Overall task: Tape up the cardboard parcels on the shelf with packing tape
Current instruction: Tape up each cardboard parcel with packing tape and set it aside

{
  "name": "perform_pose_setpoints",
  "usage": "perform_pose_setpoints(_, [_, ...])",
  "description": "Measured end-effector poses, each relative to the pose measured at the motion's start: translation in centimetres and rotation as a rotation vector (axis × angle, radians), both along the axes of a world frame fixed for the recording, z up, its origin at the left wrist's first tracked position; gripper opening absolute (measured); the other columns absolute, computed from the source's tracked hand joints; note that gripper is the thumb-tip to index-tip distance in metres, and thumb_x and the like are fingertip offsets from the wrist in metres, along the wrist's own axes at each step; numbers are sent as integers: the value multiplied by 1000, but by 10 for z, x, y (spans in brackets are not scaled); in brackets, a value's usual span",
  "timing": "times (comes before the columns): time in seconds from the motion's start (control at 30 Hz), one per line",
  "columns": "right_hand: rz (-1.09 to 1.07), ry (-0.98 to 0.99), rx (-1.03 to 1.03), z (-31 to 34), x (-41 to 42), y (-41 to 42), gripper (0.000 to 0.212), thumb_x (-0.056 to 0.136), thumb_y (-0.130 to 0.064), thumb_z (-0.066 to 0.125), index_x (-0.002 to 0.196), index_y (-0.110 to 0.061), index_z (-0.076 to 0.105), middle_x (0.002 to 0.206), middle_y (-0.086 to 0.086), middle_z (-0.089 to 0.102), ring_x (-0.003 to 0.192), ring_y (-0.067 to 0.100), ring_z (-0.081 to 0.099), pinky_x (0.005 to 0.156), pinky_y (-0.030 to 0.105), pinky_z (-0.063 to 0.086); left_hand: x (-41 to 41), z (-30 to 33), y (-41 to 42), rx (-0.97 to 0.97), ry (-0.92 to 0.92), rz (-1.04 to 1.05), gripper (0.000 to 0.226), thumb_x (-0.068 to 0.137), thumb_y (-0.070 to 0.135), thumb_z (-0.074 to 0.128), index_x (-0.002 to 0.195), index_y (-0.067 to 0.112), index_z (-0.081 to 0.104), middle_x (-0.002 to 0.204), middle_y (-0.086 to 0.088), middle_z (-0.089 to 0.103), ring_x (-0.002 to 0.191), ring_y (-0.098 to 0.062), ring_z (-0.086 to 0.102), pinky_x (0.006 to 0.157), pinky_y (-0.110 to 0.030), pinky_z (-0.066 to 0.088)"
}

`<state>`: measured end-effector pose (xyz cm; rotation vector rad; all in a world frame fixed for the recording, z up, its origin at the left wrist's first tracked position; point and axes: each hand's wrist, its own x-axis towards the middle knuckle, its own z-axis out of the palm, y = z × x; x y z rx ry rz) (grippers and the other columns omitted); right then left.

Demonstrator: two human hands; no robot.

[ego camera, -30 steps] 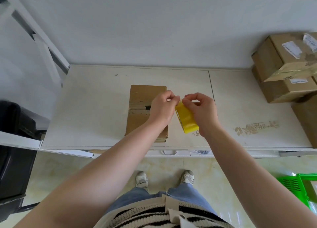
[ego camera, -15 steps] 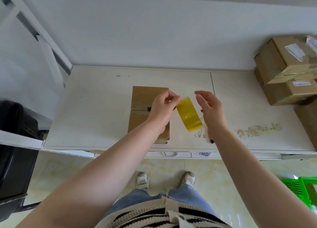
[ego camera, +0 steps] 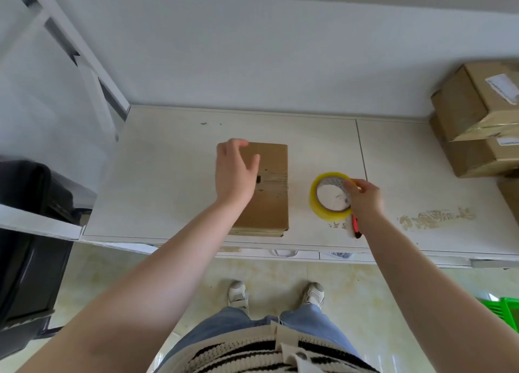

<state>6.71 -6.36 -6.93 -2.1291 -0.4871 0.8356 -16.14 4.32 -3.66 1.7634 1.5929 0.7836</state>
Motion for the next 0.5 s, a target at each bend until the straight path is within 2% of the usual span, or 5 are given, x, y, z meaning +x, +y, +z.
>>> perform_pose_setpoints(0.07, [90,-136,-131,-8,-2,3,28,99,-26,56,122,-13,64,100,6,67,89,26,58,74,31,43,-13,-6,0,-20,101,121,42,96,28,60,133,12,47,139,-7,42,126,-23,46,88,-26,38])
perform_pose_setpoints(0.2, [164,-326,-162,1,-24,21,41,101,-15,44,142,-10,48,144,13,50,130,32,46,106,36,37,-27,-20,-2,-332,186,108,72,97,48,53,150,8,28,153,-11,32,136,-29,41,100,-40,43])
perform_pose_setpoints(0.3, [246,-252,-21,24,-67,34,39,104,-18,40,140,-9,50,142,9,53,131,27,47,100,25,35,-28,-30,-2,-505,104,41,79,94,58,51,151,8,27,148,-11,45,129,-31,51,100,-43,47])
perform_pose_setpoints(0.4, [401,-122,-104,22,-112,40,34,105,-27,38,120,-5,58,116,13,62,111,32,56,84,32,40,-27,-33,-3,-509,104,28,63,94,58,52,132,8,46,125,-9,62,110,-31,61,86,-38,51])
perform_pose_setpoints(0.5, [359,-33,-138,9,-125,50,40,105,-33,35,121,-2,57,115,16,62,106,33,58,80,32,42,-30,-32,-3,-479,92,2,51,94,56,53,118,10,52,116,-7,64,105,-29,62,81,-35,48])
